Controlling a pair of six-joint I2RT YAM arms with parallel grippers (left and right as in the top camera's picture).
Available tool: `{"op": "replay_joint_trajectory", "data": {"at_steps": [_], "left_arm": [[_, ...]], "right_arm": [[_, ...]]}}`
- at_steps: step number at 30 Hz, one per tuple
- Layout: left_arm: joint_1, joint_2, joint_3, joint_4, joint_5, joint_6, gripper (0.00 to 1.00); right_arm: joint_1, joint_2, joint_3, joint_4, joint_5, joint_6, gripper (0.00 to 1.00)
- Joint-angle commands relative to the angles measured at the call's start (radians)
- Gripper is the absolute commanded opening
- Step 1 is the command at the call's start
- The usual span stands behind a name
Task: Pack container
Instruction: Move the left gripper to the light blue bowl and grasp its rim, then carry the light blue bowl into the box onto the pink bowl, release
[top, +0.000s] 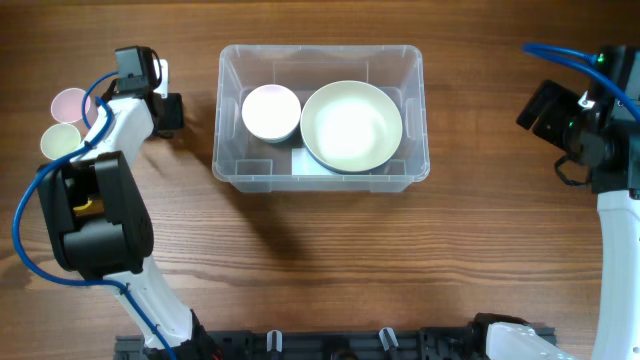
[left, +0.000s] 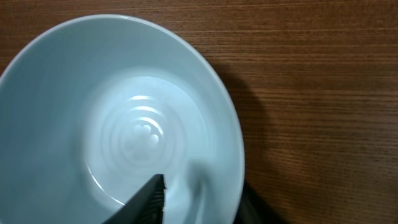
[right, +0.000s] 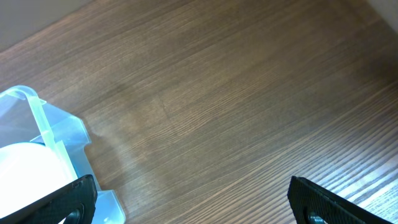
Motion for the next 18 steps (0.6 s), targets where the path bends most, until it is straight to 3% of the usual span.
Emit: {"op": "replay_joint_trajectory", "data": {"at_steps": [1,4,8,18], "left_arm": [[0.003,0.011,0.008,-0.002,0.014,0.009,0.28],[0.003,0.011,0.008,-0.004,0.014,0.008,0.12],[0.003,0.011,0.008,-0.004,0.014,0.008,0.04],[-0.004,-0.002,0.008,-0.008,0.014,0.008,0.04]], "right_arm": [[-0.003,0.009,0.019,0.003,0.017,0.011,0.99],[-0.003,0.009,0.019,0.003,0.017,0.011,1.00],[-0.003,0.009,0.019,0.003,0.017,0.011,1.00],[-0.003,0.009,0.019,0.003,0.017,0.012,1.00]]}}
